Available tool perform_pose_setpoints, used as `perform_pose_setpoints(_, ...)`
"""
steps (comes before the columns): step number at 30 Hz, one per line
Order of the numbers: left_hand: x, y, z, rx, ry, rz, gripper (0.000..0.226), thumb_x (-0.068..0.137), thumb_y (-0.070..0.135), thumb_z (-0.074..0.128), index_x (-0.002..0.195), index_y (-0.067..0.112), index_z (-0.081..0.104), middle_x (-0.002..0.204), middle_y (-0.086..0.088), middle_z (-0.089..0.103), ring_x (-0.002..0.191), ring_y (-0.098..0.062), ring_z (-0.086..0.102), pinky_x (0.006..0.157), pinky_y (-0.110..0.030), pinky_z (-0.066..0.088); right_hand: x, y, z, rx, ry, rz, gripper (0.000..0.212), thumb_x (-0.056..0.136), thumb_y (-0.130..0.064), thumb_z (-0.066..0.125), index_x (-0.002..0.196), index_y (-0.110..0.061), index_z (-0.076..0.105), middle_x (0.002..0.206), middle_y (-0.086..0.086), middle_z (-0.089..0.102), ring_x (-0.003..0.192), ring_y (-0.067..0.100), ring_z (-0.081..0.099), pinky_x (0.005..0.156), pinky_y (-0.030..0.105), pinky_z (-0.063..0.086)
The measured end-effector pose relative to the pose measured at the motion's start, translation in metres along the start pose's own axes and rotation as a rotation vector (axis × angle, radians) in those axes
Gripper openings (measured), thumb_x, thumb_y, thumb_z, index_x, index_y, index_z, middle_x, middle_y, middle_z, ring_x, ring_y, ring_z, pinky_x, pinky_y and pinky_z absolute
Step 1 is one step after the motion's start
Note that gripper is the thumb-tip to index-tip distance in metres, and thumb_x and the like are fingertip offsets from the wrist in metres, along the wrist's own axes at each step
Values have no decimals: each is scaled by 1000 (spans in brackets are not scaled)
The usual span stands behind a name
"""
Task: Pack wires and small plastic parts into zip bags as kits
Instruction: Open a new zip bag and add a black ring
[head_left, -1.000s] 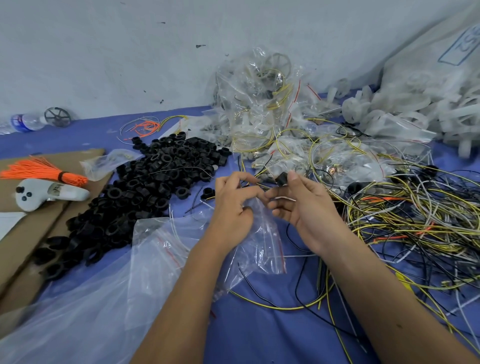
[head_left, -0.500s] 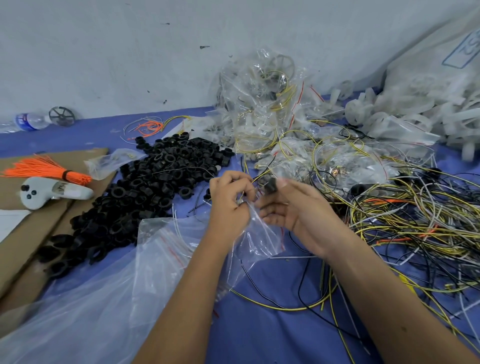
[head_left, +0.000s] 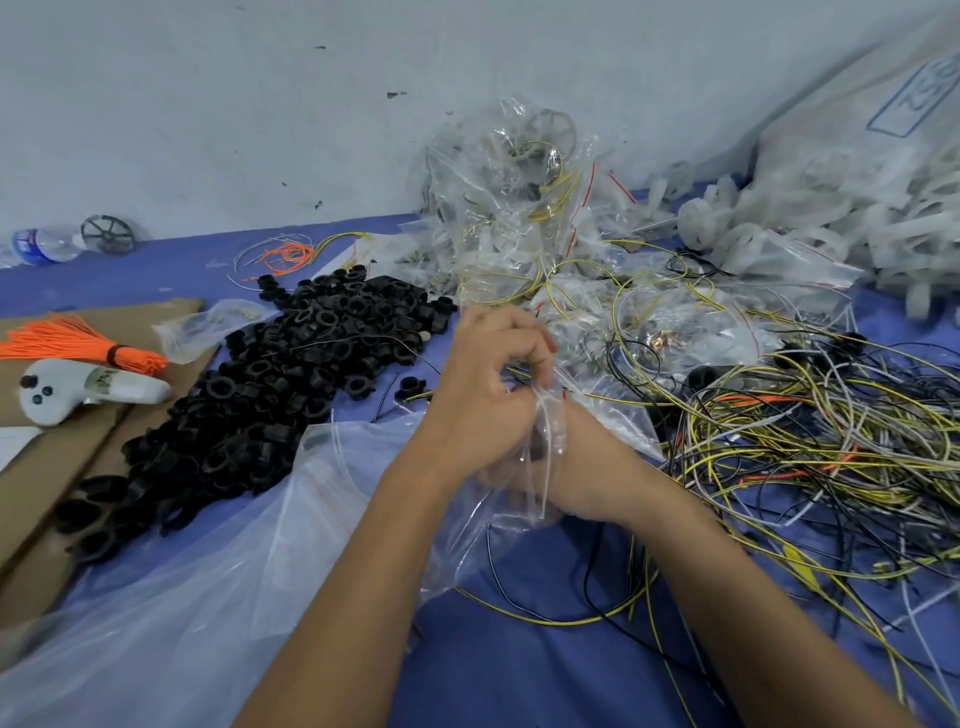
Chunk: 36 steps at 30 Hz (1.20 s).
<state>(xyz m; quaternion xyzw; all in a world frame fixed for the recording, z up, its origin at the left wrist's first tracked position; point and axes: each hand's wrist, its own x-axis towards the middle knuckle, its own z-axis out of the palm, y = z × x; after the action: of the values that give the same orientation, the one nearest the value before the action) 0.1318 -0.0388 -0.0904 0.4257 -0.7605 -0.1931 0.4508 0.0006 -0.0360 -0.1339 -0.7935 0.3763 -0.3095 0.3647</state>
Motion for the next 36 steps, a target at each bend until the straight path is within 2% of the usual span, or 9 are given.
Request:
perform_pose_setpoints(3, 13, 8, -2, 25, -260, -22, 33, 68, -21, 60, 66, 13, 60, 94, -13, 72, 96, -22, 56, 85, -27, 38, -1, 0, 2, -31, 50, -87, 18, 76, -32, 83, 69, -25, 68, 66, -5, 68, 67, 13, 68, 62, 36, 57)
perform_pose_setpoints(10, 32, 9, -28, -5, -626, -201, 17, 69, 3, 65, 67, 20, 63, 95, -33, 66, 87, -41, 61, 71, -36, 44, -4, -6, -1, 64, -32, -71, 13, 83, -10, 83, 86, -4, 72, 84, 11, 72, 79, 23, 69, 74, 48, 57)
perform_pose_setpoints(13, 30, 1, -36, -38, -658, -237, 33, 77, -13, 65, 74, 20, 68, 94, -33, 66, 79, -31, 54, 75, -38, 45, -5, -9, -4, 61, -37, -58, 8, 86, 1, 74, 92, 1, 68, 93, 16, 68, 88, 26, 66, 80, 49, 54)
perform_pose_setpoints(17, 22, -3, -45, -167, -666, -261, 23, 76, -2, 70, 81, 20, 72, 104, -34, 66, 81, -23, 55, 79, -38, 48, -5, -12, -1, 106, -21, -32, 21, 88, 2, 68, 86, -19, 67, 92, 6, 68, 89, 22, 67, 81, 47, 56)
perform_pose_setpoints(22, 21, -3, -44, -280, -577, -216, 16, 75, 7, 77, 81, 22, 74, 107, -26, 69, 82, -20, 56, 82, -33, 50, -1, -10, 5, 180, 17, 38, 35, 85, -3, 74, 66, -28, 59, 65, -15, 60, 64, 0, 56, 61, 21, 46)
perform_pose_setpoints(25, 21, 0, -38, -287, -551, -177, 17, 77, 0, 80, 82, 14, 72, 106, -17, 72, 81, -19, 57, 82, -29, 51, -2, -5, 4, 242, 32, 45, 31, 83, 3, 72, 64, -18, 58, 64, -7, 60, 63, 9, 57, 58, 28, 46)
perform_pose_setpoints(28, 21, -1, -38, -290, -541, -164, 19, 80, -5, 80, 84, 13, 73, 107, -16, 72, 81, -21, 57, 82, -31, 51, -6, -7, 3, 356, -26, 12, 11, 84, 5, 74, 84, 0, 64, 82, 23, 67, 76, 41, 66, 66, 48, 57)
perform_pose_setpoints(32, 20, -2, -43, -321, -510, -166, 13, 76, 3, 79, 85, 7, 71, 108, -16, 72, 82, -22, 56, 81, -30, 50, -7, -17, 3, 393, -69, -106, 14, 86, -10, 70, 95, 0, 64, 92, 35, 59, 78, 28, 55, 65, 48, 47)
perform_pose_setpoints(36, 18, -4, -47, -361, -475, -197, 13, 74, 4, 78, 86, 5, 71, 104, -9, 72, 85, -24, 56, 81, -32, 50, -8, -20, 2, 407, -65, -36, 30, 86, -3, 68, 114, 4, 61, 101, 28, 68, 86, 33, 67, 73, 55, 57)
